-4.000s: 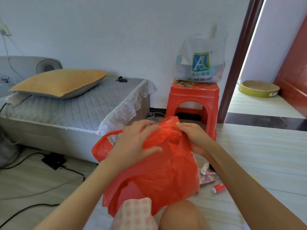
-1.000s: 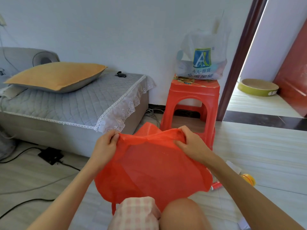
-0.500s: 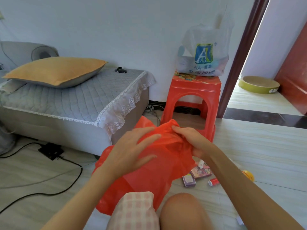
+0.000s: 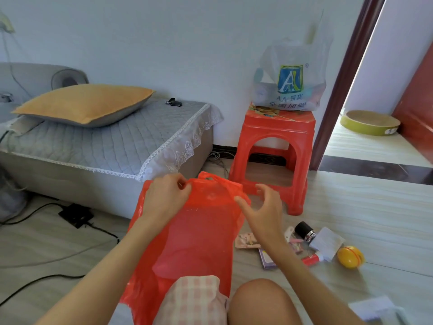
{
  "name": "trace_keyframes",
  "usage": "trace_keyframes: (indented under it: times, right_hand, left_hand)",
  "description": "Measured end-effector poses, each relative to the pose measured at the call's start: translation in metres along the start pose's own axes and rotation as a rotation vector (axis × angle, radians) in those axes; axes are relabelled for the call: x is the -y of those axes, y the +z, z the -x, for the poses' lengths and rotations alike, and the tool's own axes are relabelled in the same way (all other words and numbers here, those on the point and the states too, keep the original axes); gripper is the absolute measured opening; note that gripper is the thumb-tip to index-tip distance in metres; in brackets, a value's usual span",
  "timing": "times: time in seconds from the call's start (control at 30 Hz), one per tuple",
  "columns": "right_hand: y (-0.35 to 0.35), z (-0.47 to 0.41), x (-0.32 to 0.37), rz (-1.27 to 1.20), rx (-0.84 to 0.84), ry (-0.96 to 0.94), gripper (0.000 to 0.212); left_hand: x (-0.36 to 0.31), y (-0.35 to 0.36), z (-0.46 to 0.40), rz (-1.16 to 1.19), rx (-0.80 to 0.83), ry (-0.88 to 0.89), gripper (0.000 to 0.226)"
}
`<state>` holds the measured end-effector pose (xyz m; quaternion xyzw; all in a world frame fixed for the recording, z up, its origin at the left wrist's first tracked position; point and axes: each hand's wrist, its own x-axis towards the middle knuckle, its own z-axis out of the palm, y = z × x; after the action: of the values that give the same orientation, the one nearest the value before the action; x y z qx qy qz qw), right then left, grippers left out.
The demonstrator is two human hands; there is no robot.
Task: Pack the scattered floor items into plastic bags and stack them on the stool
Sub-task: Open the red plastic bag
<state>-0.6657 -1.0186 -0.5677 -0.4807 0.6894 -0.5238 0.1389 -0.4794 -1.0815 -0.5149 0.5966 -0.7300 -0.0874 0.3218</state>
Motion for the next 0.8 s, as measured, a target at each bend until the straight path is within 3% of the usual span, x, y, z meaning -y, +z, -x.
trace_keyframes:
  times: [0.07,0.17,0.2,0.33,0.47,0.57,0.67,0.73,0.8]
  right_hand:
    - [0.005,-0.001,-0.001,-0.007,0.1,0.056,0.058]
    - [0.005,-0.016,0.001,-0.006,0.141,0.055,0.017]
    - [0.004,-0.022,0.003,-0.074,0.149,0.086,0.022]
    - [-0.014,-0.048,0.014,-0.763,0.366,0.361,0.015]
    - [-0.047,-0.064,0.014,-0.781,0.669,0.51,0.019]
    - [-0.049,-0.065,0.013,-0.686,0.69,0.563,0.03]
    - [-0.043,-0.063,0.017,-0.687,0.58,0.543,0.026]
    - [-0.034,-0.064,0.021,-0.669,0.541,0.487,0.025]
    - [-0.024,-0.062,0.031,-0.647,0.557,0.442,0.025]
  left_hand:
    - [0.0,-0.006,-0.004,0.096,-0.001,-0.035,0.016]
    - [0.003,-0.017,-0.012,0.188,-0.026,-0.035,0.015]
    - [0.004,-0.021,-0.013,0.211,0.004,0.002,0.015]
    - [0.023,-0.038,-0.015,0.373,0.244,0.144,0.032]
    - [0.049,-0.037,-0.011,0.639,0.319,-0.116,0.028]
    - [0.058,-0.027,-0.01,0.649,0.337,-0.25,0.027]
    - [0.049,-0.017,-0.005,0.361,0.098,-0.074,0.012]
    - [0.031,-0.019,0.002,0.268,-0.035,0.238,0.031]
    - [0.013,-0.016,0.009,0.106,0.027,0.57,0.051]
